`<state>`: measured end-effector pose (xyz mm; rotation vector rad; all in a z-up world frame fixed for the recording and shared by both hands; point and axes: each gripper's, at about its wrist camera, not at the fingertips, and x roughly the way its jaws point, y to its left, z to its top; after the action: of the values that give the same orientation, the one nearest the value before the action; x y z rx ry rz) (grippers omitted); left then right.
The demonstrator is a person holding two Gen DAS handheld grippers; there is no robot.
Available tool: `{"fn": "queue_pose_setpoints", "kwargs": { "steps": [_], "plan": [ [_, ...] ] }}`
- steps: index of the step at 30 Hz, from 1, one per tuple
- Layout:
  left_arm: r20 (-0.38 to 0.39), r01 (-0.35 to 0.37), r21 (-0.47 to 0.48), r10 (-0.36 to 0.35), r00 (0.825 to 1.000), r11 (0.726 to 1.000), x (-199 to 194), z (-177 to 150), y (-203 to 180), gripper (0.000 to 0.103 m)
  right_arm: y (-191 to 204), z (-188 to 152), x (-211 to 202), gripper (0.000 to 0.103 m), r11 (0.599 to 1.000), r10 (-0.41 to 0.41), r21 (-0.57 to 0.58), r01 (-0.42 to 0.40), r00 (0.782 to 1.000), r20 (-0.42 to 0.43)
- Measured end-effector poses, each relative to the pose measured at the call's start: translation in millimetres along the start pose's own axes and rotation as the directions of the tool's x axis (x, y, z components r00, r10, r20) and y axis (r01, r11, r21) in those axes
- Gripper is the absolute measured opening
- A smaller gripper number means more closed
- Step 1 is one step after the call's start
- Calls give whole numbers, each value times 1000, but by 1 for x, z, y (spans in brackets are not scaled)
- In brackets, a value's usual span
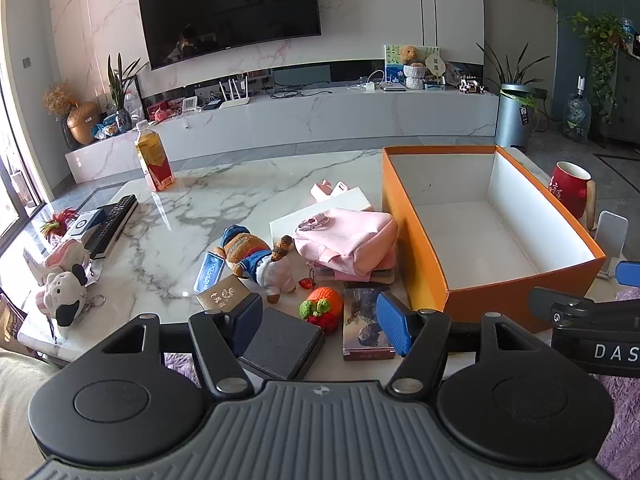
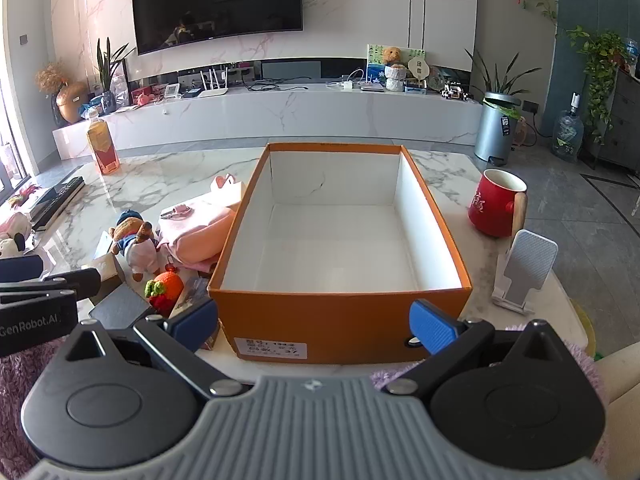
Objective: Organize objects
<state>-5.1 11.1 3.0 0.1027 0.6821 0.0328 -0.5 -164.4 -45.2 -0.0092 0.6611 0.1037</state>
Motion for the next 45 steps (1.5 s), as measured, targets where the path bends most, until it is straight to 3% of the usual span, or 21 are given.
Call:
{"fn": "queue_pose_setpoints", "kwargs": {
  "steps": [41,45],
  "plan": [
    [-30,10,-4,-10,999,1000,3,-5,0,75,3,-3,0,102,1000,-3,-15,2,1000,-22],
    [-38,44,-11,-44,998,999,8,-2,9,69,6,-1,4,102,999,19,-35,-20,999,-32]
  ]
}}
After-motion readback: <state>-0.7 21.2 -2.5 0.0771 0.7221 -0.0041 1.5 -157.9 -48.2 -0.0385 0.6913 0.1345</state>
